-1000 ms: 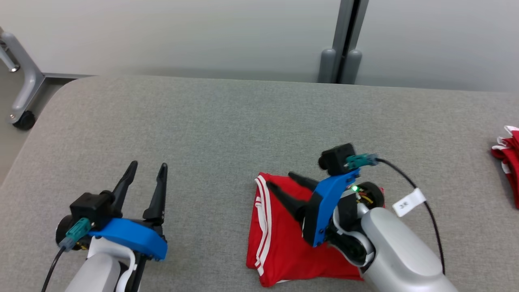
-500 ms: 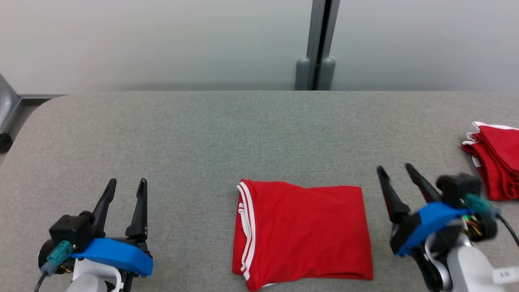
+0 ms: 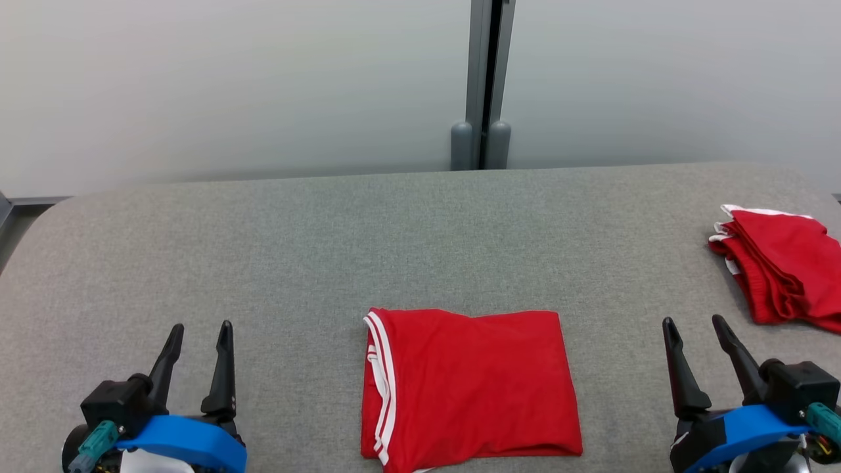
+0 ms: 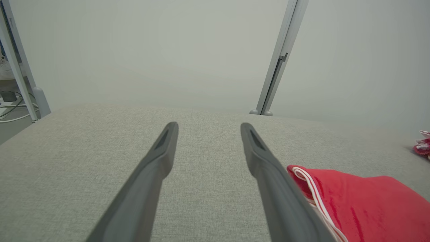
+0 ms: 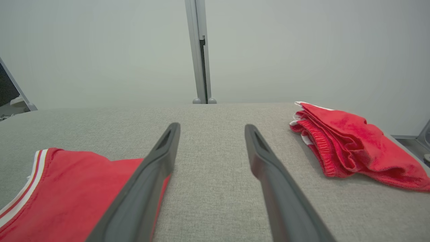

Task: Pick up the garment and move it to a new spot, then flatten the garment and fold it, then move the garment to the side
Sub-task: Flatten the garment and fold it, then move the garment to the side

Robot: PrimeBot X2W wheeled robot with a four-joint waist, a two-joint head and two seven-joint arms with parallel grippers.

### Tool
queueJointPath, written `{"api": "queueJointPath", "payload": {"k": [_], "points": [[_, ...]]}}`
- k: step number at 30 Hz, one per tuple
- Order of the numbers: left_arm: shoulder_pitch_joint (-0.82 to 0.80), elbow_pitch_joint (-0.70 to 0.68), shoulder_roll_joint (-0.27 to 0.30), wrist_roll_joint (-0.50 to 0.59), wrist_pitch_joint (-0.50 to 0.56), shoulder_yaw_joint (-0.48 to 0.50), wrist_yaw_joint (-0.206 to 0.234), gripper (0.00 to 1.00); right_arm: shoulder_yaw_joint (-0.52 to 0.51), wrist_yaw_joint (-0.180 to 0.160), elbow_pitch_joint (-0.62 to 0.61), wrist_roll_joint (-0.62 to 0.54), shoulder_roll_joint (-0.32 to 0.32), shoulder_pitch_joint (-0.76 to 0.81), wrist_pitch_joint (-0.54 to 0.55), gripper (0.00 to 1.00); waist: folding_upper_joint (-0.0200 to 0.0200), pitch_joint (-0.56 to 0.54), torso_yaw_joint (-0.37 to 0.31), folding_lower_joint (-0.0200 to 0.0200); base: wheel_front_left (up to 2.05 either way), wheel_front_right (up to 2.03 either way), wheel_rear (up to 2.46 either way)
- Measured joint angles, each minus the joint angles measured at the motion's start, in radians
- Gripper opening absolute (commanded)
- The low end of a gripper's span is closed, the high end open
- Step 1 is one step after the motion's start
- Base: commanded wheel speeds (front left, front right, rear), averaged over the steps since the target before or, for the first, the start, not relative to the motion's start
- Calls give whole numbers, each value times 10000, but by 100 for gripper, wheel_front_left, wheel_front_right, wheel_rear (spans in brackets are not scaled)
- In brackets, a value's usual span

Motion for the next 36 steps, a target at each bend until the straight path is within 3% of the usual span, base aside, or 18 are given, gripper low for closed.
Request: {"api": "queueJointPath", "payload": {"k": [26, 36], "points": [[200, 460, -29, 157, 2, 6, -4, 100, 230, 0, 474, 182, 267, 149, -125, 100, 0, -262, 136, 0, 0, 0, 0], [-43, 384, 69, 86, 59, -36, -50, 100, 608, 0, 608, 278, 249, -308, 593, 100, 0, -29, 217, 0, 0, 0, 0]]}}
